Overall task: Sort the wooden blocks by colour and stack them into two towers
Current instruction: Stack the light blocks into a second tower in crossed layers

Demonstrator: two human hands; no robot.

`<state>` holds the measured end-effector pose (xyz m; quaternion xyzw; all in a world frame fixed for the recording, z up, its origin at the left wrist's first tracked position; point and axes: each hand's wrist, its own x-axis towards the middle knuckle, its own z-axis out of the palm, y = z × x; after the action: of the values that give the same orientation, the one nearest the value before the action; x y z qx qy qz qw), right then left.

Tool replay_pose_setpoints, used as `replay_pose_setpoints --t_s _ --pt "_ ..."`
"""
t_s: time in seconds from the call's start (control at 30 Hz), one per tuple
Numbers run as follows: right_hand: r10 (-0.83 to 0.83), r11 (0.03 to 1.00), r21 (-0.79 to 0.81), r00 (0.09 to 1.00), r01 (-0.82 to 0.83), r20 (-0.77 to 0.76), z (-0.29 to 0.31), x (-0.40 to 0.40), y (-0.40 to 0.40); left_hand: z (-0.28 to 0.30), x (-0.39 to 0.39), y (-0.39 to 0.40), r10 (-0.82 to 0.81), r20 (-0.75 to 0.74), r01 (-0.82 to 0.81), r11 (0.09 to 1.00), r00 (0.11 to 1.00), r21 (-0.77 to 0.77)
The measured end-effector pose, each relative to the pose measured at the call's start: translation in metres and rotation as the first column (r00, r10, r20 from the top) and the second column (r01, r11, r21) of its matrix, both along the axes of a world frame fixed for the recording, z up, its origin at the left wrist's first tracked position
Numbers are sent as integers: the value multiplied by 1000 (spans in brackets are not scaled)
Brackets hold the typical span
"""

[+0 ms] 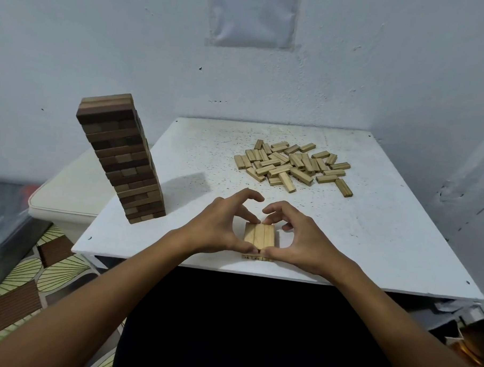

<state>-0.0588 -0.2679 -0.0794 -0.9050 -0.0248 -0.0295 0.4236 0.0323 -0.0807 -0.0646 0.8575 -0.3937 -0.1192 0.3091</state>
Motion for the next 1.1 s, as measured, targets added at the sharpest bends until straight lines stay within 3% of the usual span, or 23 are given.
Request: replay_pose_setpoints --t_s 0.53,1.1 --pt "9 999 -32 1000 -9 6 -4 -1 -1 -2 0 2 -15 -2 15 1000 1000 7" --pt "1 1000 -30 998 -4 -71 -10 -7 -9 -17 1 13 3 -104 -6 1000 995 -27"
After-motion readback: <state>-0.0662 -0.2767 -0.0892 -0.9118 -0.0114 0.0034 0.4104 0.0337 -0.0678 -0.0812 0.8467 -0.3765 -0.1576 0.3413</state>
